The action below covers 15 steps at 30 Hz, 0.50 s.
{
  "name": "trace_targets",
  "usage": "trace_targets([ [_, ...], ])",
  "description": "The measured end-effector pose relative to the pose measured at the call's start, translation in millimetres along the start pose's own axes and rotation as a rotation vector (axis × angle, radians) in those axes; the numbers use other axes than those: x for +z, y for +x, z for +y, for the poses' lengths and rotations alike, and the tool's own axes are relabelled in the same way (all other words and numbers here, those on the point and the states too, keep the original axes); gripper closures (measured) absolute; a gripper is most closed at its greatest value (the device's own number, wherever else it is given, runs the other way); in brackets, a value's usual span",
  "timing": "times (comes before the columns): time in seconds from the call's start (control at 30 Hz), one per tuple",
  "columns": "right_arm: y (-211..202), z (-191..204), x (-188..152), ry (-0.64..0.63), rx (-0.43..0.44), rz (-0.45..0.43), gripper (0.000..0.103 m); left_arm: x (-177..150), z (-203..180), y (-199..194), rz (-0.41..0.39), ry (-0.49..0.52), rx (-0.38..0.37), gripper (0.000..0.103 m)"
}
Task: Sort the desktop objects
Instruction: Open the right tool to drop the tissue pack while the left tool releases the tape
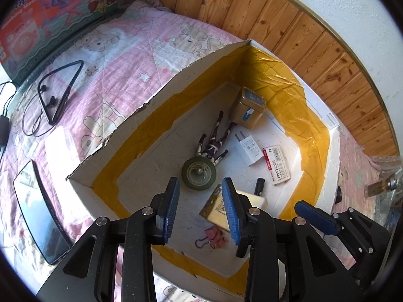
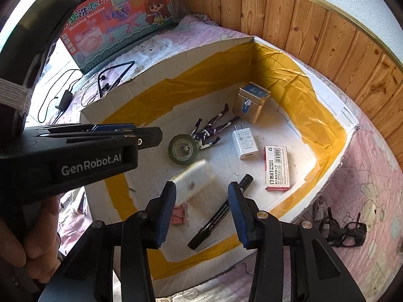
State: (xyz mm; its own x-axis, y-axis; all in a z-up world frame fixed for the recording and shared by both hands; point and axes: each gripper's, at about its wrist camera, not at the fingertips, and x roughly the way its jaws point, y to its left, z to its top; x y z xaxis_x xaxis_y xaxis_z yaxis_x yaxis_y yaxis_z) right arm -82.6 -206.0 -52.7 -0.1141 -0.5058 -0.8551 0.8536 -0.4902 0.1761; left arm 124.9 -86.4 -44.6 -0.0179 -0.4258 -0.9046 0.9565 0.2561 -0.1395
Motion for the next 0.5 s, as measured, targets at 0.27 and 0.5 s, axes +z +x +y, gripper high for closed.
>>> trace_targets([
  [0.27,-18,-4,-11,0.023,0.005,-0.038,0.055,-10,-17,-15,-0.045,0.058,0.010,0.066],
  [0.5,-36,-9,-20,0.038,-0.005,-0.075,0.055,-26,-28,-34,-0.106,0.097,0.025,0.066],
])
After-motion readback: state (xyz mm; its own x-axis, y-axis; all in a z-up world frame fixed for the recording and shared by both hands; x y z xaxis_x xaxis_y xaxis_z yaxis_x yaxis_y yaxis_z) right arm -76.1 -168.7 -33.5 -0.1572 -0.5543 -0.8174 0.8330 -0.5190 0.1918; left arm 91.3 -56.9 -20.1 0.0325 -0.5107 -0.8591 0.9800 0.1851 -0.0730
